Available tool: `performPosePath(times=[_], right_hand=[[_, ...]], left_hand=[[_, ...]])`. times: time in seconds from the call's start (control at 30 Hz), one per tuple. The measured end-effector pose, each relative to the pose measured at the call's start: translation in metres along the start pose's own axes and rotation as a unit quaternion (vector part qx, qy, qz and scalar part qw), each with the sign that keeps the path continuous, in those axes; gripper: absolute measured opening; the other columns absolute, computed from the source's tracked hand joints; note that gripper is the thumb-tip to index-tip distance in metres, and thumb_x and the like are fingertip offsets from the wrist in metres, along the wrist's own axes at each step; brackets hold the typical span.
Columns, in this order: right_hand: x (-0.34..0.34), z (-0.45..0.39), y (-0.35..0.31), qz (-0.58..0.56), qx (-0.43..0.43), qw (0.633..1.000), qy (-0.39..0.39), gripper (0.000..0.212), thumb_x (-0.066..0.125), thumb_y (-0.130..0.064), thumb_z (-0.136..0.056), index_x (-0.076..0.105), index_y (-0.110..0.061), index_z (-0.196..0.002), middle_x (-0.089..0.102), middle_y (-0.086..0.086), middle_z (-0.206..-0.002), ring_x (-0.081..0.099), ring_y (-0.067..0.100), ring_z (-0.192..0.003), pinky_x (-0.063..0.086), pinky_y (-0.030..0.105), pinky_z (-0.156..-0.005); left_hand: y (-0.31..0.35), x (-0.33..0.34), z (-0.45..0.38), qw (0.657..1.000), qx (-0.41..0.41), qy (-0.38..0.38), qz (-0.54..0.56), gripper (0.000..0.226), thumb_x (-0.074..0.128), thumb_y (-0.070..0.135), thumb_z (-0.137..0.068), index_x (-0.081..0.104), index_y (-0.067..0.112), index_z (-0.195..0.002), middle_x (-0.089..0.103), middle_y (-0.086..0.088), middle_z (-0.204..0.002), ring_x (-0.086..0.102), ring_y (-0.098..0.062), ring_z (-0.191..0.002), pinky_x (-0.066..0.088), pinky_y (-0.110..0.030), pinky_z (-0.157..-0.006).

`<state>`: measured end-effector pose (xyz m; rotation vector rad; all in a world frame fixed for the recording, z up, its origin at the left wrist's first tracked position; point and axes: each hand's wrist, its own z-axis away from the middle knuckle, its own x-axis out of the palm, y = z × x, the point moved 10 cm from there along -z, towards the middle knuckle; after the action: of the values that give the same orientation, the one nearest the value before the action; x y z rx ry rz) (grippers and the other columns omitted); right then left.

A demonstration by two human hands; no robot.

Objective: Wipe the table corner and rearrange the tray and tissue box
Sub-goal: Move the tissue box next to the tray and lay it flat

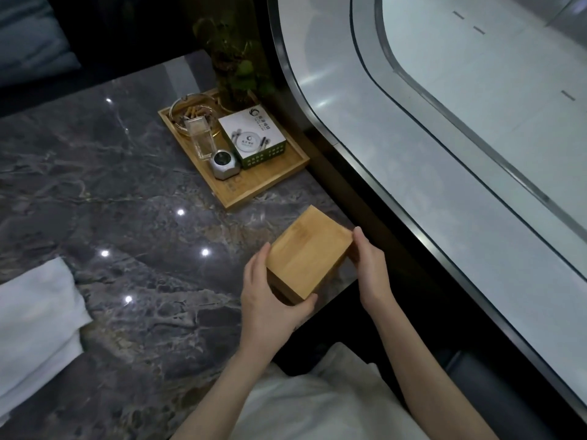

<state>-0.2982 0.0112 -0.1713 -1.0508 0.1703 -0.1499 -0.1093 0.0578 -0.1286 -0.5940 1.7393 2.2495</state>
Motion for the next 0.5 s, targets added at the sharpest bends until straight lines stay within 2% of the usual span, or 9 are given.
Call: performPosePath(times=[0.07, 0.1, 0.2, 0.27, 0.37, 0.5], right_hand=[[0.007, -0.001, -0.014, 0.036, -0.032, 0.999, -0.008, 0.041, 0.039, -0.042, -0.096, 0.068, -0.017, -0.109, 0.068, -0.001, -0.105, 0.060, 0.009, -0.101, 0.045, 0.021, -0.084], [0.012, -0.002, -0.021, 0.053, -0.053, 0.997, -0.019, 0.039, 0.040, -0.042, -0.095, 0.068, -0.018, -0.108, 0.068, -0.002, -0.104, 0.059, 0.005, -0.098, 0.044, 0.019, -0.082], [0.032, -0.005, -0.034, 0.103, -0.101, 0.988, -0.047, 0.033, 0.048, -0.040, -0.092, 0.069, -0.021, -0.109, 0.067, -0.013, -0.107, 0.057, -0.002, -0.105, 0.045, 0.024, -0.092], [0.042, -0.010, -0.036, 0.148, -0.116, 0.982, -0.036, 0.033, 0.052, -0.041, -0.090, 0.069, -0.021, -0.110, 0.066, -0.016, -0.106, 0.056, -0.003, -0.106, 0.044, 0.022, -0.092], [0.056, -0.016, -0.039, 0.191, -0.116, 0.974, -0.023, 0.032, 0.055, -0.042, -0.088, 0.070, -0.021, -0.107, 0.068, -0.012, -0.103, 0.060, 0.004, -0.103, 0.047, 0.021, -0.086], [0.075, -0.022, -0.043, 0.281, -0.131, 0.951, -0.019, 0.035, 0.050, -0.050, -0.088, 0.070, -0.026, -0.102, 0.072, -0.005, -0.098, 0.062, 0.012, -0.093, 0.051, 0.036, -0.082]], left_hand=[[-0.016, -0.004, -0.009, 0.998, -0.051, -0.028, 0.038, 0.101, 0.085, 0.032, -0.054, 0.028, 0.031, -0.138, 0.033, 0.016, -0.129, 0.032, -0.002, -0.118, 0.031, -0.027, -0.100], [-0.025, -0.004, -0.013, 0.993, -0.082, -0.050, 0.073, 0.102, 0.086, 0.036, -0.051, 0.030, 0.032, -0.137, 0.037, 0.014, -0.132, 0.036, -0.005, -0.120, 0.034, -0.031, -0.102], [-0.049, -0.004, -0.019, 0.963, -0.168, -0.093, 0.188, 0.105, 0.086, 0.039, -0.046, 0.035, 0.026, -0.136, 0.048, 0.001, -0.134, 0.048, -0.014, -0.118, 0.042, -0.037, -0.101], [-0.057, -0.004, -0.020, 0.948, -0.197, -0.093, 0.231, 0.092, 0.081, 0.030, -0.058, 0.035, 0.020, -0.138, 0.050, -0.001, -0.132, 0.051, -0.014, -0.113, 0.044, -0.031, -0.096], [-0.064, -0.004, -0.019, 0.935, -0.216, -0.071, 0.271, 0.077, 0.072, 0.022, -0.071, 0.034, 0.016, -0.138, 0.052, 0.002, -0.124, 0.054, -0.008, -0.104, 0.045, -0.022, -0.083], [-0.070, -0.015, -0.018, 0.936, -0.220, -0.012, 0.275, 0.062, 0.069, 0.022, -0.076, 0.044, 0.010, -0.132, 0.061, 0.005, -0.109, 0.055, 0.001, -0.092, 0.049, -0.006, -0.066]])
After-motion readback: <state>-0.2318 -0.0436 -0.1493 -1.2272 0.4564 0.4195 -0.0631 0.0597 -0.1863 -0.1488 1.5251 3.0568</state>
